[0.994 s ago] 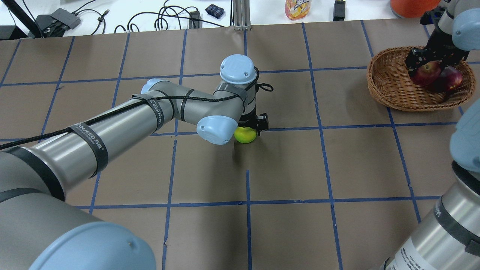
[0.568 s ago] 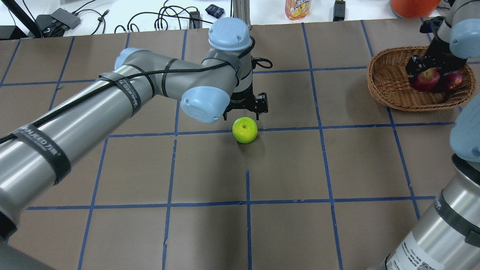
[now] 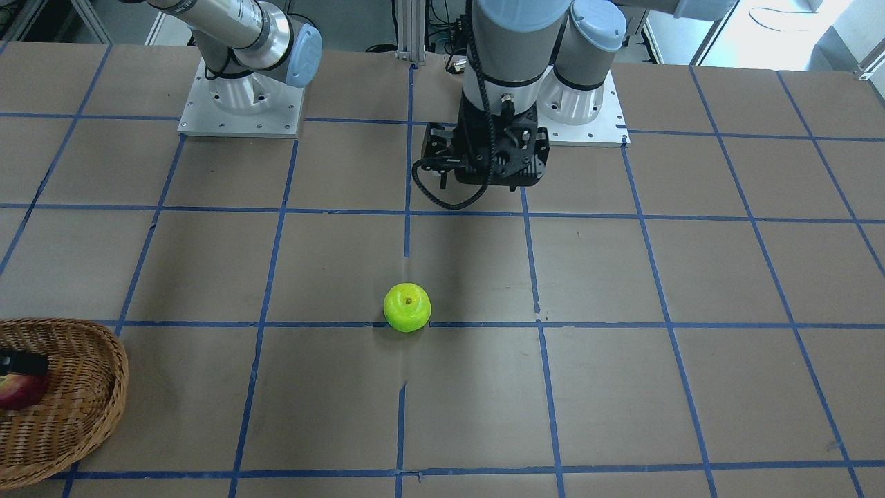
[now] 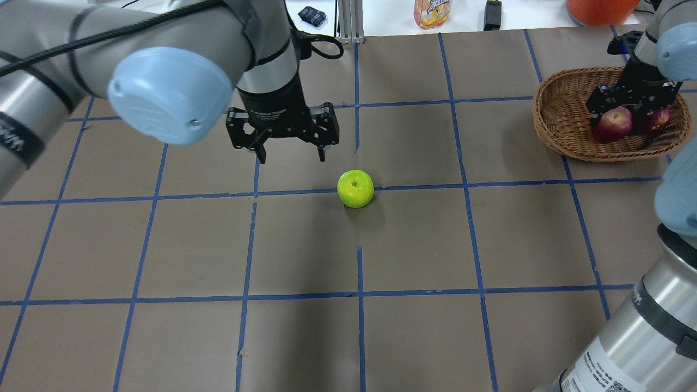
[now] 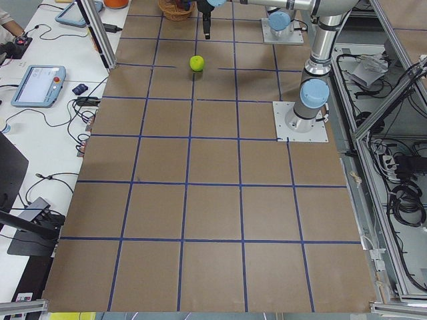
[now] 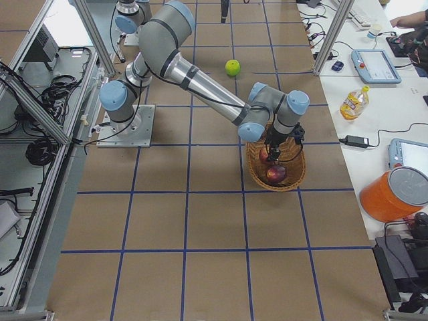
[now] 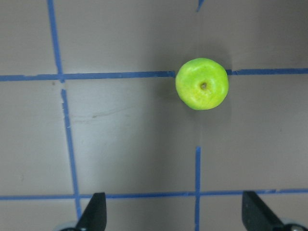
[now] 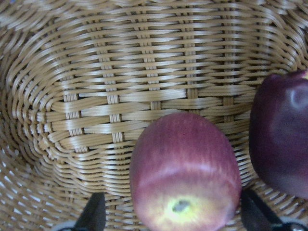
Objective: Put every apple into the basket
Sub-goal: 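Release green apple and withdraw left gripper while right returns from basket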
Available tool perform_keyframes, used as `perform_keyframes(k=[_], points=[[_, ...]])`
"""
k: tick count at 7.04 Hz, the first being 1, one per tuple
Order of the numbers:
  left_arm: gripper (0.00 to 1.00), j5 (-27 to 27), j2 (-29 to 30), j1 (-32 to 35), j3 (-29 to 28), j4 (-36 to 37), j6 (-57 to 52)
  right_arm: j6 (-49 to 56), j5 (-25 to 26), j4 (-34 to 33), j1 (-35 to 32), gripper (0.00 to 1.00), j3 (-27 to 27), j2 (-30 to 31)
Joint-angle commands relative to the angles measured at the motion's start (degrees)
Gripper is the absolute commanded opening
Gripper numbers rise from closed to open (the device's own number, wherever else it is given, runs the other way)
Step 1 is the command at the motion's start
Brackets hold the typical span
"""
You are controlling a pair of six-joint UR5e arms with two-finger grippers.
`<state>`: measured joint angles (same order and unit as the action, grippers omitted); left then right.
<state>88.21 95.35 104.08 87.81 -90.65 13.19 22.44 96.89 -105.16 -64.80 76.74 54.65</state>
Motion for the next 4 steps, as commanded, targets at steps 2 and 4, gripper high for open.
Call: perform_keyframes(k=[2, 4], points=[[1.00, 0.65, -10.16, -7.12, 10.35, 3.08, -13.32, -0.02, -1.26, 8.07, -2.16, 1.00, 0.00, 5.79], [1.00, 0.91, -12.54, -13.80, 10.80, 1.89, -18.20, -9.70, -5.04, 10.94, -15.37, 1.00, 0.43, 9.33]])
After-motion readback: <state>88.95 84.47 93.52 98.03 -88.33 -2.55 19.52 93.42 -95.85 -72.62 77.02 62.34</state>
